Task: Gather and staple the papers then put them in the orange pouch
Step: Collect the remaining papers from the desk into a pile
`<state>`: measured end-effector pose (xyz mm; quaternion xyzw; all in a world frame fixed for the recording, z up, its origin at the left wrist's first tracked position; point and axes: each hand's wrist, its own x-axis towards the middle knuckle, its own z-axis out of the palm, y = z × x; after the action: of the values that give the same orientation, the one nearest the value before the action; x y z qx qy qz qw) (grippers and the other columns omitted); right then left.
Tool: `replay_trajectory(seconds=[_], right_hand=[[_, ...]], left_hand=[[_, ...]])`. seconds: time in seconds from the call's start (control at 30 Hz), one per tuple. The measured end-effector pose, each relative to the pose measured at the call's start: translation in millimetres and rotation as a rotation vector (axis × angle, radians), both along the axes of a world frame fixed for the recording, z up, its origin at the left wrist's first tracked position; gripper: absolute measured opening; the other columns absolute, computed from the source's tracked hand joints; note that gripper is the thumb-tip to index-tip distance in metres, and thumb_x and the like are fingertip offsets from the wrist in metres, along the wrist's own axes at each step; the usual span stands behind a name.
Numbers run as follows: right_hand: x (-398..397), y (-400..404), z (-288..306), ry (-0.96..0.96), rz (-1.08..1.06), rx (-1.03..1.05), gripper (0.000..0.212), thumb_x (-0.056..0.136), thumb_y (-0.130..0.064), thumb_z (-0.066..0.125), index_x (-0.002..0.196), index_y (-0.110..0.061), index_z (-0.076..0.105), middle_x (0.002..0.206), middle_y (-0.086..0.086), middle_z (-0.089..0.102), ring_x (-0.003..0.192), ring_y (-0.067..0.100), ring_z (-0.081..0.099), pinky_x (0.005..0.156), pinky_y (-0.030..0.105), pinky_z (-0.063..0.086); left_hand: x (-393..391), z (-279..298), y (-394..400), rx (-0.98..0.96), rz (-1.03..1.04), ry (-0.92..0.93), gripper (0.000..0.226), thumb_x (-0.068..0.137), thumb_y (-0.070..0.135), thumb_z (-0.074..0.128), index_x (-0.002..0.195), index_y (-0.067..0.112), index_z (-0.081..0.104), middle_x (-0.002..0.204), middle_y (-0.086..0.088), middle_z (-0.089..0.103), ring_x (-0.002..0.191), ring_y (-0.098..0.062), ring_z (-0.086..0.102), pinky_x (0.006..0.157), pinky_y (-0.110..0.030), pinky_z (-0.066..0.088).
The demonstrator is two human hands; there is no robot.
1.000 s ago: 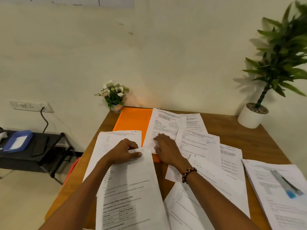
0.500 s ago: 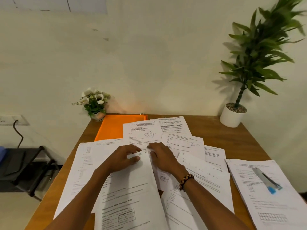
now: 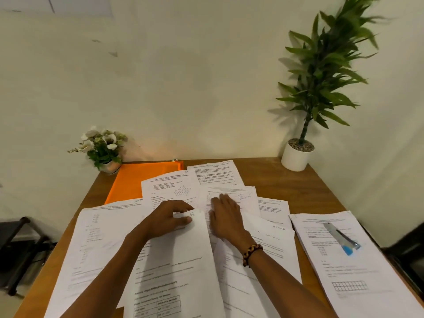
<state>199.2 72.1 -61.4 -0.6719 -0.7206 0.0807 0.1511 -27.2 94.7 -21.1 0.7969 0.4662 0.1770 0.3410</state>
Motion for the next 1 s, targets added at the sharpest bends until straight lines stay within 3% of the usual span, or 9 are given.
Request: replay_trajectory(seconds=[0.13, 0.27, 0.33, 0.43, 0.57, 0.67, 0.87, 1.0], right_hand=[[9.9, -5.5, -6.4, 0.102, 0.13, -0.143, 0.056, 0.101, -0.041, 0.051, 0.152, -0.02, 0.038, 0.166, 0.014, 0.023, 0.155, 0.032, 0.017, 0.125, 0.047, 0.017], [16.2, -10.0, 10.2, 0.594, 0.055, -0.106, 0.037, 0.104, -0.02, 0.053, 0.14, -0.015, 0.052, 0.152, 0.006, 0.047, 0.142, 0.023, 0.042, 0.113, 0.027, 0.033], [22.0, -12.6, 15.6, 0.674, -0.037, -0.002, 0.032, 0.104, -0.013, 0.048, 0.134, -0.016, 0.057, 0.145, 0.001, 0.054, 0.134, 0.015, 0.048, 0.114, 0.031, 0.04], [37.5, -26.3, 17.4, 0.588, -0.148, 0.069, 0.03, 0.102, -0.02, 0.054, 0.132, -0.022, 0.058, 0.14, -0.003, 0.057, 0.132, 0.015, 0.048, 0.113, 0.033, 0.041], [74.8, -74.7, 15.2, 0.245, -0.394, 0.226, 0.036, 0.094, -0.033, 0.065, 0.129, -0.025, 0.061, 0.136, -0.001, 0.06, 0.132, 0.022, 0.049, 0.115, 0.045, 0.036], [103.8, -112.2, 11.1, 0.092, -0.542, 0.044, 0.049, 0.094, -0.04, 0.064, 0.138, -0.027, 0.048, 0.143, 0.0, 0.051, 0.135, 0.023, 0.041, 0.111, 0.046, 0.032], [125.4, -128.3, 10.8, 0.41, -0.542, -0.063, 0.082, 0.085, -0.03, 0.08, 0.15, -0.019, 0.031, 0.151, 0.007, 0.036, 0.142, 0.029, 0.029, 0.117, 0.046, 0.027], [127.2, -125.8, 10.8, 0.431, -0.522, -0.06, 0.078, 0.084, -0.028, 0.081, 0.146, -0.021, 0.036, 0.15, 0.006, 0.037, 0.142, 0.031, 0.027, 0.116, 0.05, 0.025]], left_hand=[[20.8, -0.8, 4.2, -0.017, -0.039, 0.011, 0.027, 0.094, 0.036, 0.068, 0.121, 0.036, 0.066, 0.122, 0.022, 0.063, 0.105, -0.003, 0.06, 0.087, -0.014, 0.043], [39.9, -3.2, 1.4, -0.027, -0.094, 0.011, 0.031, 0.094, 0.035, 0.068, 0.125, 0.03, 0.07, 0.122, 0.019, 0.067, 0.103, -0.001, 0.063, 0.086, -0.014, 0.046], [47.0, -1.6, -1.8, -0.043, -0.106, 0.014, 0.027, 0.094, 0.034, 0.068, 0.12, 0.029, 0.071, 0.118, 0.02, 0.066, 0.101, -0.002, 0.063, 0.088, -0.017, 0.048], [54.7, -3.4, -5.7, -0.048, -0.144, 0.004, 0.017, 0.093, 0.035, 0.068, 0.108, 0.03, 0.074, 0.108, 0.018, 0.072, 0.096, -0.002, 0.065, 0.085, -0.022, 0.054], [68.6, -6.0, -14.0, -0.046, -0.205, -0.013, 0.03, 0.089, 0.047, 0.066, 0.114, 0.031, 0.072, 0.117, 0.019, 0.069, 0.104, -0.002, 0.064, 0.092, -0.026, 0.055], [84.0, -8.3, -18.6, -0.037, -0.236, -0.008, 0.039, 0.087, 0.052, 0.065, 0.12, 0.031, 0.067, 0.128, 0.018, 0.063, 0.112, -0.005, 0.06, 0.098, -0.029, 0.052], [118.8, -7.0, -30.0, -0.071, -0.221, 0.023, 0.05, 0.09, 0.041, 0.071, 0.137, 0.032, 0.055, 0.139, 0.016, 0.05, 0.117, -0.008, 0.053, 0.091, -0.013, 0.042], [131.2, -8.5, -35.9, -0.037, -0.227, 0.054, 0.047, 0.09, 0.038, 0.072, 0.131, 0.02, 0.06, 0.147, 0.015, 0.045, 0.13, -0.012, 0.049, 0.102, -0.02, 0.041]])
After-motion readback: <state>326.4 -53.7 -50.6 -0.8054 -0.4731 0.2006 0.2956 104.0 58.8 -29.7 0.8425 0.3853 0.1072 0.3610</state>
